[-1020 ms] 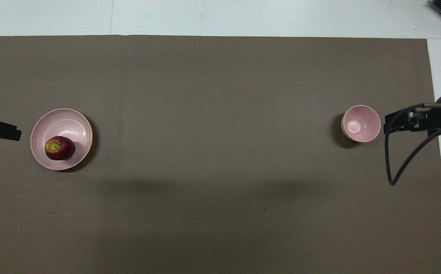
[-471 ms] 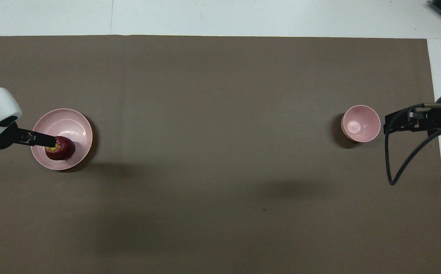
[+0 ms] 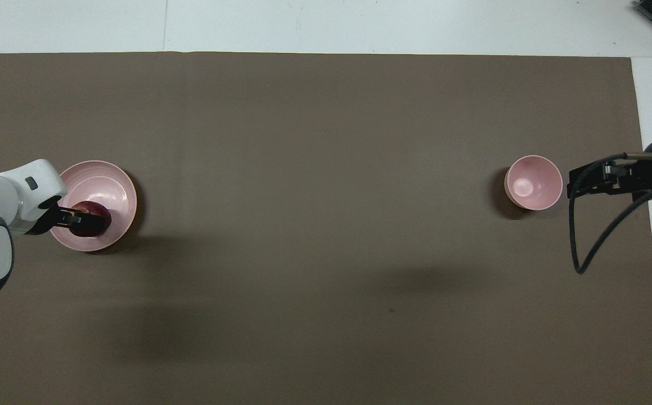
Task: Move apple from plate to bowl
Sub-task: 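Close the left gripper on the red apple, then lift the apple with the left gripper while the right gripper approaches it, then close the right gripper on the apple held by the left gripper, then open the left gripper while the right gripper pulls the apple away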
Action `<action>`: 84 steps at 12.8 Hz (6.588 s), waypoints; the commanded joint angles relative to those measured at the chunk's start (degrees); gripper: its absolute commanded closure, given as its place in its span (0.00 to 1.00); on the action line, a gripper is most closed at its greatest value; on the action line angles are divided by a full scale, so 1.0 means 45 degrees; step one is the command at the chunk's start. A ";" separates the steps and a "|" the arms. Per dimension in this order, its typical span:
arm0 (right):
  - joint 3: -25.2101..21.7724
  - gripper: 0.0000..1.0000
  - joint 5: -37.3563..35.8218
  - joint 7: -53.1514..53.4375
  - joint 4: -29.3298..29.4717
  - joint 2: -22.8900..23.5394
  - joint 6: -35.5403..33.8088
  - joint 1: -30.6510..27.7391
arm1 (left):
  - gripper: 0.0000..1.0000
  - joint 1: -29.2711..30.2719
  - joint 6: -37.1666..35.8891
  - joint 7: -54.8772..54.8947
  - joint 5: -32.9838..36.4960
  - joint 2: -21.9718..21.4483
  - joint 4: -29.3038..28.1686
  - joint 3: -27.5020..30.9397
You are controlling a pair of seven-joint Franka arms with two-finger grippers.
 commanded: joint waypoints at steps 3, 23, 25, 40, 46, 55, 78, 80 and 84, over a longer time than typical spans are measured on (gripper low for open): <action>-0.0244 0.00 0.0265 -0.0280 -0.0087 -0.0113 -0.0234 -0.0594 | 0.00 0.0252 0.1923 0.0296 -0.0182 0.0595 -0.0694 0.0060; 0.0029 0.00 0.6802 0.9772 -0.0750 0.1643 0.0468 0.0772 | 0.99 -0.0021 -0.0687 -0.0230 -0.2186 -0.1612 0.0162 -0.1560; 0.0030 0.00 0.8516 1.0207 -0.1761 0.1684 0.1246 0.0753 | 1.00 -0.0080 -0.0828 -0.0328 -0.4291 -0.1612 0.0222 -0.1949; 0.0049 0.00 1.8487 1.2278 -0.4522 0.2836 0.8160 0.4070 | 1.00 -0.0060 0.0692 -0.1931 -1.5394 -0.1593 0.0691 -0.5502; 0.0029 0.00 1.8507 1.2337 -0.4482 0.2758 0.7407 0.4778 | 1.00 -0.0080 0.0813 -0.1931 -1.5729 -0.1612 0.0749 -0.5936; 0.0049 0.00 1.9660 1.1946 -0.4228 0.2700 0.6915 0.4952 | 1.00 -0.0080 0.0793 -0.2183 -1.5710 -0.1632 0.0730 -0.6131; -0.0068 1.00 1.6265 1.1869 -0.3388 0.2699 0.7540 0.4173 | 0.00 0.0115 0.0539 -0.3181 -1.5106 -0.1553 0.1023 -0.5917; -0.0088 1.00 1.5096 1.1635 -0.3291 0.2874 0.7540 0.3646 | 0.00 0.0116 0.0442 -0.3161 -1.4269 -0.1553 0.0984 -0.5528; -0.0107 1.00 1.1760 1.1321 -0.2784 0.3071 0.7540 0.2825 | 0.00 0.0213 0.0053 -0.3239 -1.0449 -0.1476 0.0886 -0.4689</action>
